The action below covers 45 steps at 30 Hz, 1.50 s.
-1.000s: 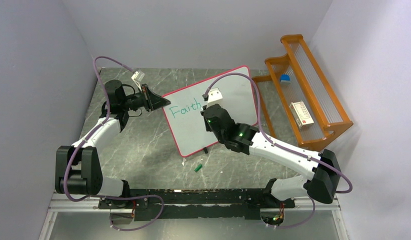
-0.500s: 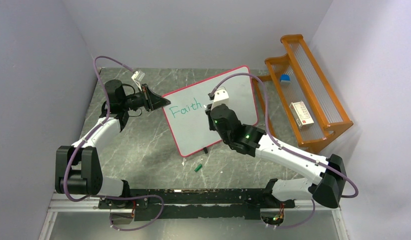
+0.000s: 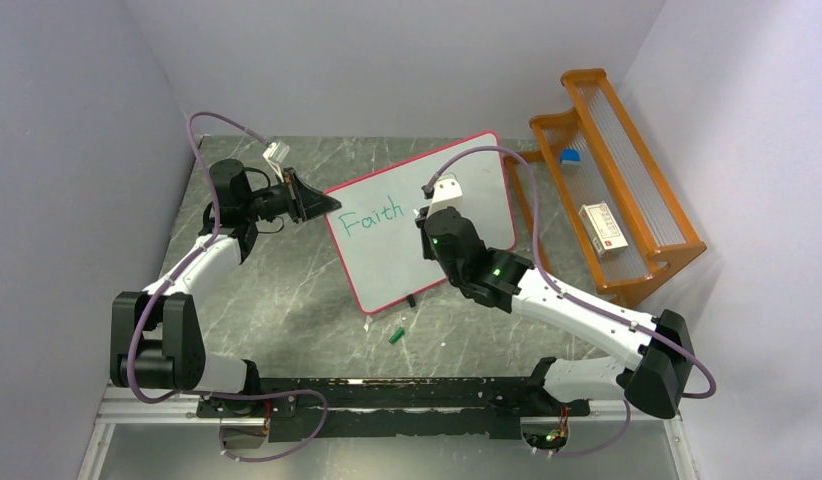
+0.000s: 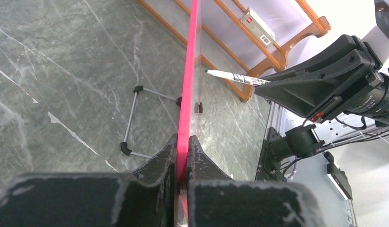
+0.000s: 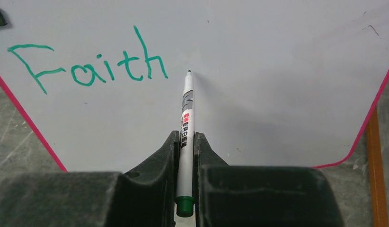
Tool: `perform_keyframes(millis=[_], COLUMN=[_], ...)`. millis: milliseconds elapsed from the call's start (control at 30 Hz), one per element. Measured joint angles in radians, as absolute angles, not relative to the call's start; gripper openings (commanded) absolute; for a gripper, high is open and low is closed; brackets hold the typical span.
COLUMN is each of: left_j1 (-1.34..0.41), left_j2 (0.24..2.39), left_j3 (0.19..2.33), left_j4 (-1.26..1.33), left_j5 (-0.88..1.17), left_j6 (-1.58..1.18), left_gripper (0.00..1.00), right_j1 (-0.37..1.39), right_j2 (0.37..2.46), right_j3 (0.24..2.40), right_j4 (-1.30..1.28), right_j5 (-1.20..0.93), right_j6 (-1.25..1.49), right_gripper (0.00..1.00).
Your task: Write a sentence on the whiteboard
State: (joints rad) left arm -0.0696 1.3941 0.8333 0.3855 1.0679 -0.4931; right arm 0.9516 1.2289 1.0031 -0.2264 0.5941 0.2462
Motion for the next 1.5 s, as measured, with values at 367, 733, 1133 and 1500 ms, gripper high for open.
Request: perform_keyframes(millis=[367,733,1133,1500], left_j1=[-0.07,-0.07,-0.07,-0.07], left_j2=[1.394,1.394,1.394,1.394], left_j3=[0.834,0.837,0.837,0.837], left_j4=[0.383,0.376,0.375,0.374], left_j5=[1.068,1.068,1.068,1.067], left_j6=[-0.492,-0.488,-0.487,-0.487], left_gripper=[0.05,0.05,0.05,0.05], right_j1=[0.922,0.898,0.889,0.884], right_j2=[1.226,1.233,1.259,1.259], right_j3=[1.003,1.004,1.006,1.006], right_j4=[-0.185,-0.161,-0.159,-0.159], right_j5=[0.591,0.575,0.554,0.546], right_j6=[0.224,0.205,0.202,0.202], right_gripper=[0.0,0.0,0.0,0.0])
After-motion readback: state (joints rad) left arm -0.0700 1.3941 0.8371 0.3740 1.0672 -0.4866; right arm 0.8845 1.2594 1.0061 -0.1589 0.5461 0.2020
